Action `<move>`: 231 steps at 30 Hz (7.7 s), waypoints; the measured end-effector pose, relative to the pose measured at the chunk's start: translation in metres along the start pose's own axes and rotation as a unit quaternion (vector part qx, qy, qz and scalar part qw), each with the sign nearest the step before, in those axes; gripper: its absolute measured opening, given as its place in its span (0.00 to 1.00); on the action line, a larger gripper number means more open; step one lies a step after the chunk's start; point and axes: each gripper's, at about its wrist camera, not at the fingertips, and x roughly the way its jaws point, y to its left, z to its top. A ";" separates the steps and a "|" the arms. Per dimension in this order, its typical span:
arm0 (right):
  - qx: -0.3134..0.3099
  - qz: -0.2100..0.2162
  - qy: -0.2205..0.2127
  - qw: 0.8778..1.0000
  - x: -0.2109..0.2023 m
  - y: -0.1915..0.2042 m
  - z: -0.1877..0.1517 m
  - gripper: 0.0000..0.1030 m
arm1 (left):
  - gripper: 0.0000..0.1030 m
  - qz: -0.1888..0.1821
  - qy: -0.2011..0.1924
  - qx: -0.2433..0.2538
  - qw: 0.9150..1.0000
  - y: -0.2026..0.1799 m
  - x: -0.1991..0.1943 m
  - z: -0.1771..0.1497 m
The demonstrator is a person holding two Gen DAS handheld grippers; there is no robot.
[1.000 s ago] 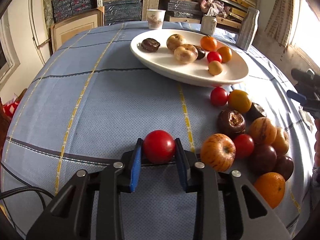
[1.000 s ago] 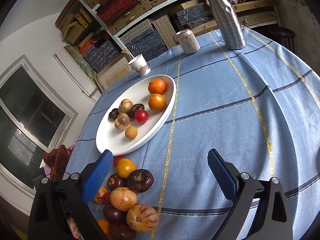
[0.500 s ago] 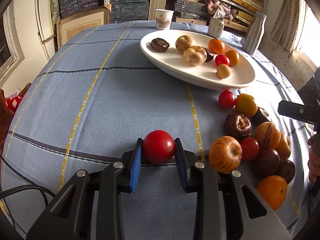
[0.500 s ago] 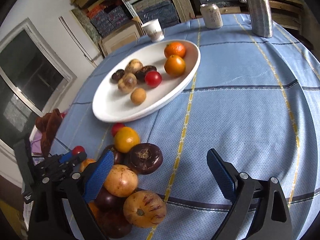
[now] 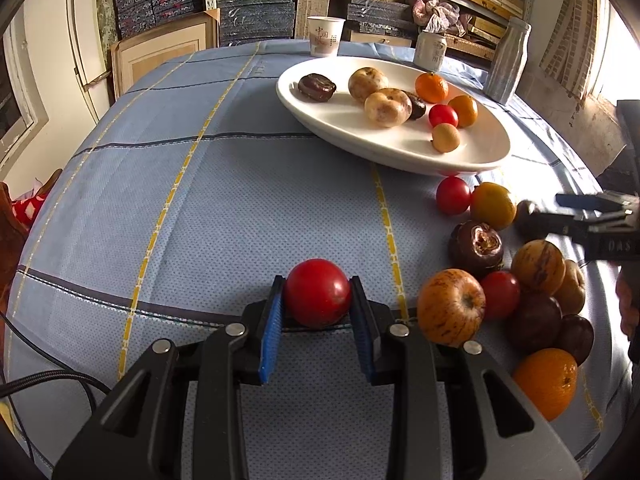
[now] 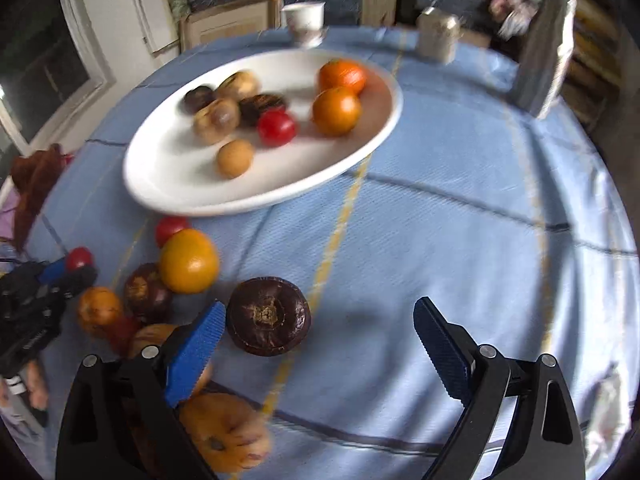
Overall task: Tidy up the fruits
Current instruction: 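Close the right tool on a dark purple plum while the left tool holds the tomato, then carry the tomato and plum onto the white plate and open both tools, then move the left tool to a round orange fruit and close on it, then grasp a pale striped fruit with the right tool while the left tool lifts the orange fruit, then carry both fruits onto the white plate and open both tools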
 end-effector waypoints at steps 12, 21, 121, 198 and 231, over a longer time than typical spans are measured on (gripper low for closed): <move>0.077 0.099 -0.037 0.991 -0.008 -0.033 -0.013 0.59 | 0.35 0.000 0.001 0.006 1.000 -0.002 0.000 0.000; -0.024 0.012 -0.056 0.998 -0.004 0.013 -0.019 0.44 | 0.38 0.007 0.001 0.015 1.000 -0.006 0.001 0.000; 0.160 0.121 -0.158 0.967 -0.073 -0.044 -0.085 0.97 | 0.96 0.052 -0.035 -0.036 0.997 0.002 -0.030 -0.004; 0.066 0.216 -0.041 0.973 -0.029 0.010 -0.077 0.42 | 0.37 0.031 0.001 -0.007 0.999 -0.004 0.006 0.009; 0.075 0.184 -0.093 0.976 -0.007 0.039 0.060 0.41 | 0.37 -0.024 -0.018 -0.064 0.997 0.002 0.060 0.146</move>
